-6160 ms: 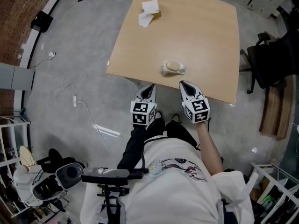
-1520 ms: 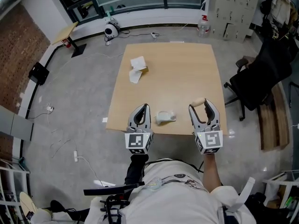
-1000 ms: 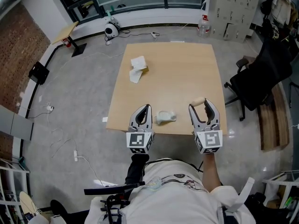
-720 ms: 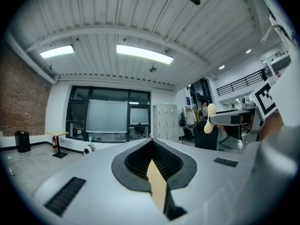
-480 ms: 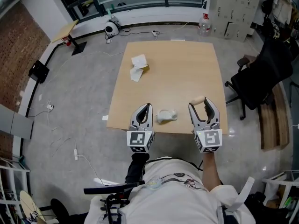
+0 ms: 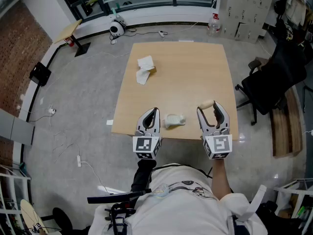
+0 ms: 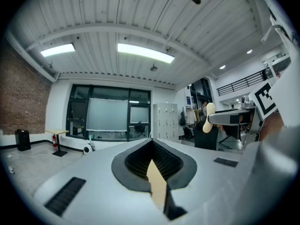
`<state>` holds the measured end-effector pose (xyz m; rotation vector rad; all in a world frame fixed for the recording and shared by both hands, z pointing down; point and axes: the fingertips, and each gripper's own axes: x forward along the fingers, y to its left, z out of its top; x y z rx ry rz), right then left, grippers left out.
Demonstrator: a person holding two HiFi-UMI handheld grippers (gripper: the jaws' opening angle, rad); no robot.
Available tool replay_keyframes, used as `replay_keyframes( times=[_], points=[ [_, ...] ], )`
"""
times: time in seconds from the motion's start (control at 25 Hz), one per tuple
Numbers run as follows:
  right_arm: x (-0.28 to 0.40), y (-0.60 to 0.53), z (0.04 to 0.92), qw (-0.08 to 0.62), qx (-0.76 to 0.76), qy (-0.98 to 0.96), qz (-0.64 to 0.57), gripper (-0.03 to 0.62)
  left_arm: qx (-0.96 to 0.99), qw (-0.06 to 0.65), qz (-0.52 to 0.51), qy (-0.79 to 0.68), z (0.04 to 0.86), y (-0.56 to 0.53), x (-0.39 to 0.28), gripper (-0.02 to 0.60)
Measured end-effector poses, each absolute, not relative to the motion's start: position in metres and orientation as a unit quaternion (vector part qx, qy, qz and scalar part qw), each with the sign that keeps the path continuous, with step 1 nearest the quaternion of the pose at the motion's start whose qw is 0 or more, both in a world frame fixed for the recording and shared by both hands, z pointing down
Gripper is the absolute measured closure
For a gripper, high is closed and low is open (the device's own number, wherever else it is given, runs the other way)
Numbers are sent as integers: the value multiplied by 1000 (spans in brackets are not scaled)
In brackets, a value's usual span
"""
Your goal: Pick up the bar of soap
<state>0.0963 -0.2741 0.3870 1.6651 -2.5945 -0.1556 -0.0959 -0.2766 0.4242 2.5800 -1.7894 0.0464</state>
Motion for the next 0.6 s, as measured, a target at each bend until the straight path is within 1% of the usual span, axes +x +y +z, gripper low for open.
replay_keyframes(
  times=[0.6],
  points=[
    [94,-276,392,36,536,-842,-51,347,824,5,17,-566,428,-279,-94,577]
  ],
)
